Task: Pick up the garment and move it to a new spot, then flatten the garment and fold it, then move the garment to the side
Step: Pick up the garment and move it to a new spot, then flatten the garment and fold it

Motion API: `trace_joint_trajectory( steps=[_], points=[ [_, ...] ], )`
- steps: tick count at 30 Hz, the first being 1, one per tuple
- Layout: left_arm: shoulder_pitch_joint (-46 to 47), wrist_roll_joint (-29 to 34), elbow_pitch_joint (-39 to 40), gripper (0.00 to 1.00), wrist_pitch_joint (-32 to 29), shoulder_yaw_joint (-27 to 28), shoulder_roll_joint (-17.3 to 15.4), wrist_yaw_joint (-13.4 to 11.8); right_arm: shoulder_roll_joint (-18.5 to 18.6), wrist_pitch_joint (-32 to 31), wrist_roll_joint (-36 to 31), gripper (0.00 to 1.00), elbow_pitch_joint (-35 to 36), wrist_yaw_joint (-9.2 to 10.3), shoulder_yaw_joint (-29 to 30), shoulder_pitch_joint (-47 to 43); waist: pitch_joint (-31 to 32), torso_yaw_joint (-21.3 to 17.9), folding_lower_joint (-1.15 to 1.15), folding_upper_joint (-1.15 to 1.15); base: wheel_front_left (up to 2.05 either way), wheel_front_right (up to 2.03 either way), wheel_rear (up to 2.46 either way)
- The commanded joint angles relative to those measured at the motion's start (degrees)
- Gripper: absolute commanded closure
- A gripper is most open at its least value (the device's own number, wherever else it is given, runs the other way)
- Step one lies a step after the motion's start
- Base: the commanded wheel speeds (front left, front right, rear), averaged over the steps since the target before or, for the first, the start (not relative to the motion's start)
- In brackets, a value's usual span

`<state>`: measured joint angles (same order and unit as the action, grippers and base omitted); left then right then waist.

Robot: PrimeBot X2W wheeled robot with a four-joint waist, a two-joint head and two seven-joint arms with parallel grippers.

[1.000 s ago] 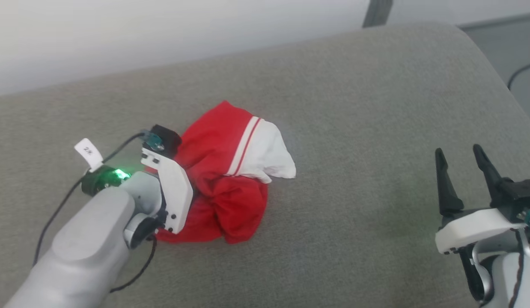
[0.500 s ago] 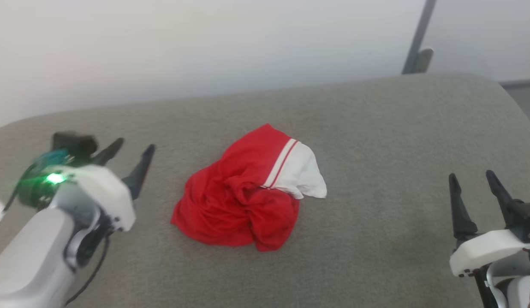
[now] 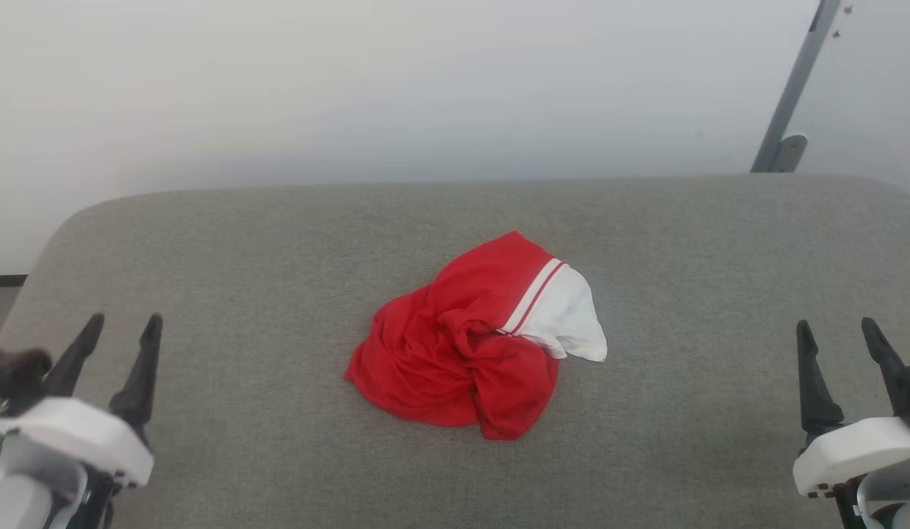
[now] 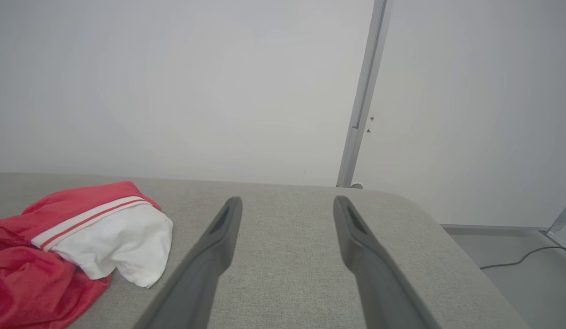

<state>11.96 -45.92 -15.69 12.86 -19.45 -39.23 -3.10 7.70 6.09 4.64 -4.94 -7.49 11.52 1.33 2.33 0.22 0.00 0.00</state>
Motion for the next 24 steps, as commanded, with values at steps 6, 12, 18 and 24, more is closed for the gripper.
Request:
trace_joint_trajectory(
  steps=[6, 12, 18, 24],
  points=[
    [-6.23, -1.49, 1.38, 0.0, 1.86, 3.5, -0.14, -1.01, -0.23, -0.1, 0.47, 0.0, 0.03, -0.01, 0.73, -1.04, 0.76, 1.43, 0.0, 0.0, 0.0, 0.0, 0.0],
    [-10.2, -1.45, 2.02, 0.0, 2.34, 6.81, 1.33, -1.34, -0.72, -0.29, 0.48, 0.0, 0.29, -0.01, 0.92, -1.58, 1.24, 2.19, 0.0, 0.0, 0.0, 0.0, 0.0],
    [-12.05, 0.19, 2.69, 0.0, 2.44, 8.63, 2.7, 0.31, -0.99, -0.49, 0.55, 0.0, 0.42, -0.01, 0.8, -1.99, 1.41, 2.58, 0.0, 0.0, 0.0, 0.0, 0.0],
    [-12.78, 2.32, 2.64, 0.0, 2.37, 9.52, 4.26, 1.85, -1.12, -0.33, 0.61, 0.0, 0.47, -0.01, 0.54, -2.1, 1.48, 2.71, 0.0, 0.0, 0.0, 0.0, 0.0]
  ],
)
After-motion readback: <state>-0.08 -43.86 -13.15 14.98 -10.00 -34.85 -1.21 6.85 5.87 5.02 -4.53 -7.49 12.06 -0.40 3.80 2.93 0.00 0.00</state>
